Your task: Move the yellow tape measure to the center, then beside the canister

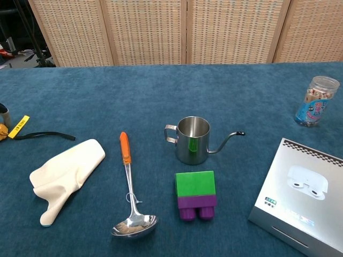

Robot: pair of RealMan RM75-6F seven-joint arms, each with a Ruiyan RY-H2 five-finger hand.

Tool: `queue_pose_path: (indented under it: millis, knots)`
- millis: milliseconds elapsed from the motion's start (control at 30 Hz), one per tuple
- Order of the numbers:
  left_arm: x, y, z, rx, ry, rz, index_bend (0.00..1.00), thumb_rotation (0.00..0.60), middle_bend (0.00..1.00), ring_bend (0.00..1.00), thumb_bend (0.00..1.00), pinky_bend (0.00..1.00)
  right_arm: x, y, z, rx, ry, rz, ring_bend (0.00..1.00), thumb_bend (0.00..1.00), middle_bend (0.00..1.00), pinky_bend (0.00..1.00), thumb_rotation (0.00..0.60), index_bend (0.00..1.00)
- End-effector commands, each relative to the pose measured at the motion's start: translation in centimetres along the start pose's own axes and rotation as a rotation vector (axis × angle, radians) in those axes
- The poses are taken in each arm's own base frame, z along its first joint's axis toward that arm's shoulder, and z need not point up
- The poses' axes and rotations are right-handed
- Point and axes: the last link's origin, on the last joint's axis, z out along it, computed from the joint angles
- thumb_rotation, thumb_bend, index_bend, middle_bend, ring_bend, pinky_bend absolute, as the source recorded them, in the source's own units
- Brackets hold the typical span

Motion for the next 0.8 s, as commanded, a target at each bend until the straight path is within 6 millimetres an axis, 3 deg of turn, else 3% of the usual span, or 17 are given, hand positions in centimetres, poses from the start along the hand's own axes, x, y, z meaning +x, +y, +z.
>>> queue_pose_path:
  millis: [33,333,500,800]
  knots:
    - [-0.6,0.1,0.0,0.003,0.006,0.003,0.62,0.6,0.22,0.2,0.37,0.3,0.0,0.0,0.0,0.001,0.001,0.0,0.0,0.03,0.0,0.0,0.6,0.0]
    - [-2.0,0.3,0.1,0.008,0.048,0.037,0.69,0.6,0.31,0.33,0.4,0.38,0.0,0.0,0.0,0.001,0.001,0.0,0.0,0.03,0.0,0.0,0.6,0.0]
    - [-2.1,0.4,0.2,0.008,0.083,0.041,0.79,0.6,0.4,0.42,0.43,0.43,0.0,0.0,0.0,0.003,0.0,-0.001,0.0,0.03,0.0,0.0,0.6,0.0]
    - [-1.7,0.5,0.3,0.003,0.148,0.043,0.84,0.6,0.45,0.47,0.45,0.47,0.0,0.0,-0.1,0.001,0.003,0.001,0.0,0.03,0.0,0.0,0.6,0.0]
